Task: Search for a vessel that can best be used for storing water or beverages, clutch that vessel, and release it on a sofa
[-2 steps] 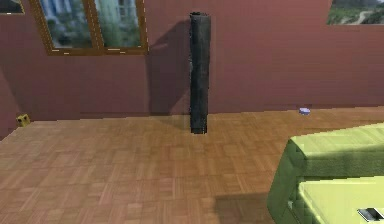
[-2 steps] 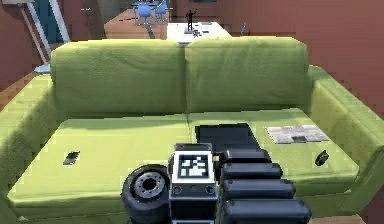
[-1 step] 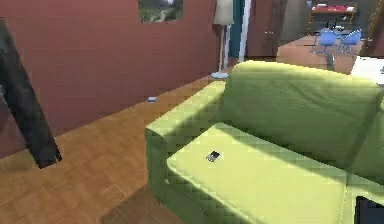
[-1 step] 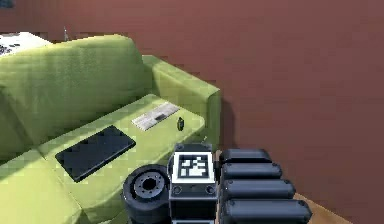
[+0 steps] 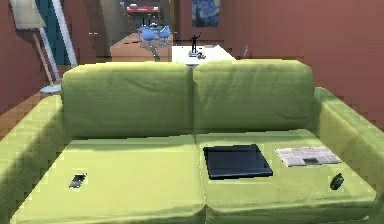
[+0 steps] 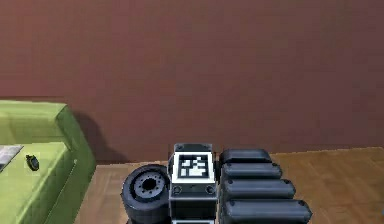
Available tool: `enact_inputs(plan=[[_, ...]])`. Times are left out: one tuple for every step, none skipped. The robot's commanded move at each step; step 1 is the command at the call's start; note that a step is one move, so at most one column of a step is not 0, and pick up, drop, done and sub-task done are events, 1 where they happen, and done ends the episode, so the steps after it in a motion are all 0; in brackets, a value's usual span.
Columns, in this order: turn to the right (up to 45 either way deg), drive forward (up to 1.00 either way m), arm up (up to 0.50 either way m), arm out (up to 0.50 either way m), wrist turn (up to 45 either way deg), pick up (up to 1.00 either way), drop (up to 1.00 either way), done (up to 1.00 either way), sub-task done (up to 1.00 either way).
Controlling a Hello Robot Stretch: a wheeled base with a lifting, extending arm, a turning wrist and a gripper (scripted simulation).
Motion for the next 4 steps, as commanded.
enact_inputs(plan=[[6.0, 0.00, 0.00, 0.00, 0.0, 0.00, 0.00, 0.00, 0.00], [0.0, 0.25, 0.00, 0.00, 0.0, 0.00, 0.00, 0.00, 0.00], [-45.0, 0.00, 0.00, 0.00, 0.0, 0.00, 0.00, 0.00, 0.00], [-45.0, 0.00, 0.00, 0.00, 0.0, 0.00, 0.00, 0.00, 0.00]])
